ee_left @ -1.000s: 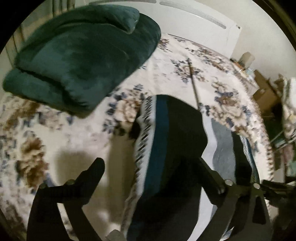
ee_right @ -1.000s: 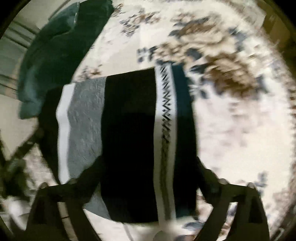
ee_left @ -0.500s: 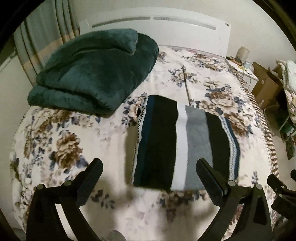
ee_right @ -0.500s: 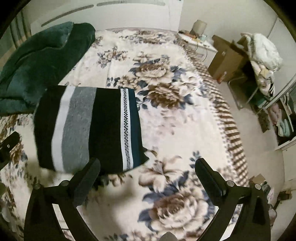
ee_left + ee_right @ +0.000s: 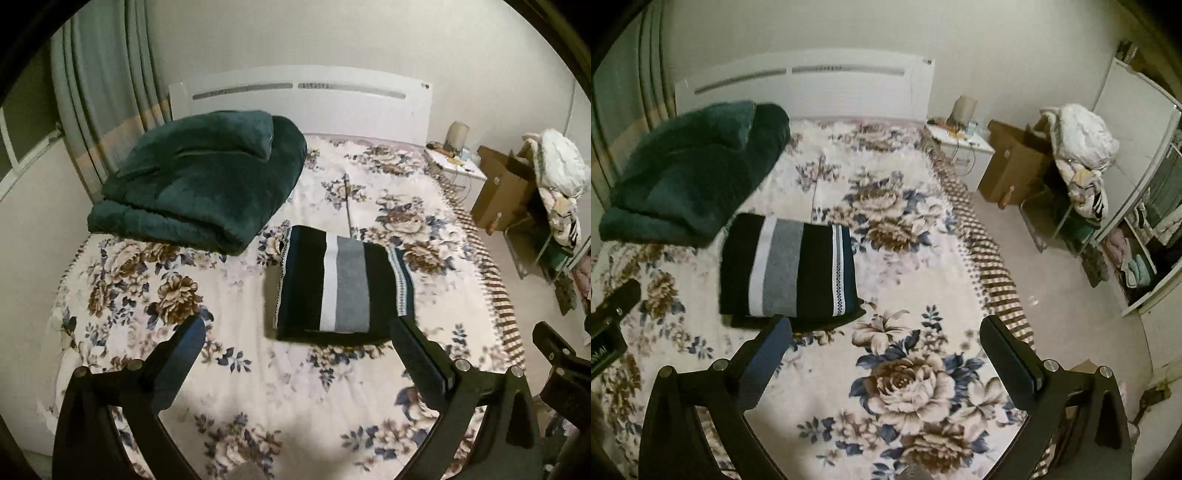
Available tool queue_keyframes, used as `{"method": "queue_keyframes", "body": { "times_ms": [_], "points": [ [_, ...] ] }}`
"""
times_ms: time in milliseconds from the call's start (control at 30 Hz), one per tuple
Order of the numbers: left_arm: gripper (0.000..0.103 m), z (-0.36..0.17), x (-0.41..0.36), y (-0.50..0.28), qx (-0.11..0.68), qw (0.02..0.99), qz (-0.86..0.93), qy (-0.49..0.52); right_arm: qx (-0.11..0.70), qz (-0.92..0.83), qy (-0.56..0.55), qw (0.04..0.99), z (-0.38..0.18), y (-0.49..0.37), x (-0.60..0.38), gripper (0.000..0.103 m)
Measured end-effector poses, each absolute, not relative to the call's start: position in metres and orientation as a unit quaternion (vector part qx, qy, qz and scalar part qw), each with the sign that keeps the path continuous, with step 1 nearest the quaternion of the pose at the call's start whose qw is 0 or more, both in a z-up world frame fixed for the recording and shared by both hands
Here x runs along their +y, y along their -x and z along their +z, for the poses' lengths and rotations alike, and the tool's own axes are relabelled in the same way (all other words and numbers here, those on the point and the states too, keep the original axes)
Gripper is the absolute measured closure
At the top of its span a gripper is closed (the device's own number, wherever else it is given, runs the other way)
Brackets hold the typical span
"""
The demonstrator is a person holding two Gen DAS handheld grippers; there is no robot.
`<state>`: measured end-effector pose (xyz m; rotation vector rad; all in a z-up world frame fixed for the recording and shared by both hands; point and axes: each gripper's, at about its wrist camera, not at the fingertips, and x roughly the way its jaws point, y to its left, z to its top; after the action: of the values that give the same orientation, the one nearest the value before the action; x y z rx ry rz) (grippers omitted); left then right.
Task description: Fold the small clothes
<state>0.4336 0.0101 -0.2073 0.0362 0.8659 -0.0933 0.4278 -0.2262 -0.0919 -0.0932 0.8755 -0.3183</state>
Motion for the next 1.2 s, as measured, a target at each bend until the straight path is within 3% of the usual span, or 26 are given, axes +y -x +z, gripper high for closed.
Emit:
{"method": "queue_keyframes", "body": {
  "times_ms": [467,1200],
  "points": [
    [0.000,-0.107,0.016,-0.314,0.380,0.924,-0.048,-0.010,0.355,-0.125,0.029,0.926,0.046,-0.265,-0.204,0.000],
    [0.000,-0.039,0.019,-0.252,0.397,0.917,-0.044,-0.015,0.372,-0.089,0.032,0.923,0.143,-0.175,-0.187,0.000]
  ]
}}
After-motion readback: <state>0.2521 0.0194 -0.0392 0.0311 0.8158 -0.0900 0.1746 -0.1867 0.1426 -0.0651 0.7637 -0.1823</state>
